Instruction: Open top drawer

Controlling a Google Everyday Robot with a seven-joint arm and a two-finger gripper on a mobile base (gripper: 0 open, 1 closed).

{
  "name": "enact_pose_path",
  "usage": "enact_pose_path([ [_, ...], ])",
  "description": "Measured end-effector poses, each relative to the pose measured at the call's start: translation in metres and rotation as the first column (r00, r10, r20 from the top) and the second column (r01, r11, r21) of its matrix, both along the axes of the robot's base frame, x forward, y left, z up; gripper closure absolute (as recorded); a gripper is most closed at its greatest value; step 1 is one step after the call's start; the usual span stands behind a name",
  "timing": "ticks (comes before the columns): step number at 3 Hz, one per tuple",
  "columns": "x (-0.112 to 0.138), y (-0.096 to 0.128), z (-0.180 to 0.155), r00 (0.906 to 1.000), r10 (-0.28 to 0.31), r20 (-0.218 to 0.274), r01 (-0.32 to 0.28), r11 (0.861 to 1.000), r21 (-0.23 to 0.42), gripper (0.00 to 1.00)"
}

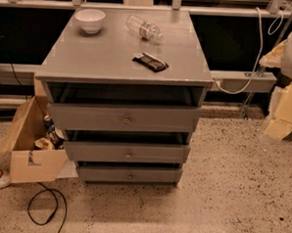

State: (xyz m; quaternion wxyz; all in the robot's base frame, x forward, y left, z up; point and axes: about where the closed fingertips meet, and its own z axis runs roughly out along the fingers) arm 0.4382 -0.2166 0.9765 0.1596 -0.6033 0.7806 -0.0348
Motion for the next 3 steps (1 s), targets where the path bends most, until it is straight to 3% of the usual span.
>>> enact_pose_path([
  [1, 0.000, 0.000, 0.000, 1.0000, 0.000, 0.000, 0.000, 1.000, 0.000, 0.00],
  [2, 0.005, 0.010, -0.016, 0.9999, 0.011, 0.006, -0.011, 0.999, 0.048, 0.00],
  [3, 0.017, 0.046, -0.061, 0.9990, 0.040, 0.017, -0.043, 0.985, 0.166, 0.00],
])
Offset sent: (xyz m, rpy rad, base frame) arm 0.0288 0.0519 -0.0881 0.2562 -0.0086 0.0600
